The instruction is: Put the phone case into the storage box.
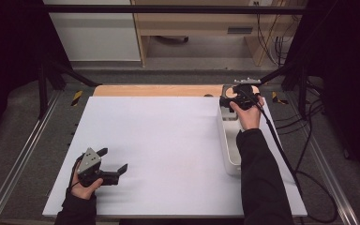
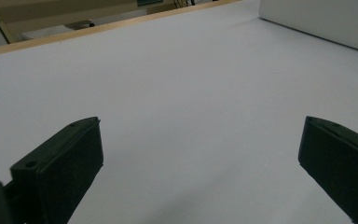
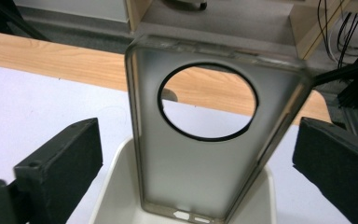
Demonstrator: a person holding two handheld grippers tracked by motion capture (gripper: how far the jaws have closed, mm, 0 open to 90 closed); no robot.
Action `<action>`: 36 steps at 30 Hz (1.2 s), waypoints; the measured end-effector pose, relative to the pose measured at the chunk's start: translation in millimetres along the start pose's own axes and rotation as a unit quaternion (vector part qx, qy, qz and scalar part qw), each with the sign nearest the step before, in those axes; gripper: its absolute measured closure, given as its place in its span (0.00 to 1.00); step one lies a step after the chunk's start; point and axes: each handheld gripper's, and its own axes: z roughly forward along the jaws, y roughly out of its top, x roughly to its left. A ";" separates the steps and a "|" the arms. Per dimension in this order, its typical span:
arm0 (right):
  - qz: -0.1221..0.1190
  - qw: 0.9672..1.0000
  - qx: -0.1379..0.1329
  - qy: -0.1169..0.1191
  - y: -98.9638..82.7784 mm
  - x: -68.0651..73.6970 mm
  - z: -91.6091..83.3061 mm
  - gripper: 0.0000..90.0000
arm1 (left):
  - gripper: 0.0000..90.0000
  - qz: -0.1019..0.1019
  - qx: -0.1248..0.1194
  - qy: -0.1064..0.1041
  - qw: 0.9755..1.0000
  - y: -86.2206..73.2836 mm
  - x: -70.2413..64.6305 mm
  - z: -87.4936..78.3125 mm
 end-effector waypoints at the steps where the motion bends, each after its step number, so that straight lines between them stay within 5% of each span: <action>1: -0.001 1.000 -0.001 0.000 0.4 -0.4 -0.7 0.02 | 0.00 0.000 0.000 0.000 1.000 0.0 0.0 0.1; 10: 0.001 1.000 -0.024 0.006 5.4 -3.8 -14.4 0.02 | 0.00 0.001 -0.002 -0.001 1.000 0.1 -0.2 -0.1; 20: -0.012 0.997 -0.055 0.043 5.6 1.5 -43.2 0.02 | 0.00 0.003 -0.001 -0.001 1.000 0.1 -1.1 0.4; 36: -0.027 0.984 -0.108 0.138 -14.9 15.1 -98.2 0.02 | 0.00 0.005 -0.003 -0.005 1.000 0.7 -2.9 1.1</action>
